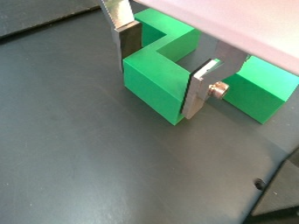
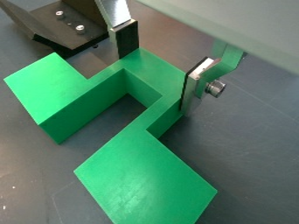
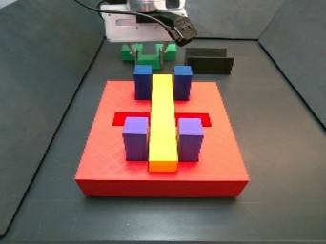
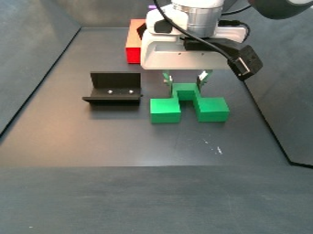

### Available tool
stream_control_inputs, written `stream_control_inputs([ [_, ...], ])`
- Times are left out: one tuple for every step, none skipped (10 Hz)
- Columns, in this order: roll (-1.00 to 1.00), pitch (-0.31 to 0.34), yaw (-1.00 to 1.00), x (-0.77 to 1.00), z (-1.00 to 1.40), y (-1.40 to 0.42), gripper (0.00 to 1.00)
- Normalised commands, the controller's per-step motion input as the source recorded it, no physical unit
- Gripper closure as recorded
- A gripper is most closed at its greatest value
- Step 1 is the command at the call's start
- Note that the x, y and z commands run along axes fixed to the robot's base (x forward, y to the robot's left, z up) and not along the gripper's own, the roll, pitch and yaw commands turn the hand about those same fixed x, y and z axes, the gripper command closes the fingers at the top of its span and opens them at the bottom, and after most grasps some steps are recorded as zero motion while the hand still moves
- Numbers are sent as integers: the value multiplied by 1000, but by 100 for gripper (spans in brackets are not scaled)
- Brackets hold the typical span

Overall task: Pick up the green object. Move up. Place the green object on the fixture. Regrasp the green object. Move to above the board. Insert the green object.
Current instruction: Pick up the green object, then move up.

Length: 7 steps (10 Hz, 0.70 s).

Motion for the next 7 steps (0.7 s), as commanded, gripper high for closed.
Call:
stream_control_inputs([
  [0, 0, 0, 0, 0, 0, 100],
  [0, 0, 0, 0, 0, 0, 100],
  [0, 0, 0, 0, 0, 0, 100],
  [0, 0, 0, 0, 833, 0, 100],
  [-6, 8, -17, -23, 826, -29, 100],
  [-5, 18, -20, -68, 665, -36, 100],
  [12, -28, -10, -36, 268, -7, 100],
])
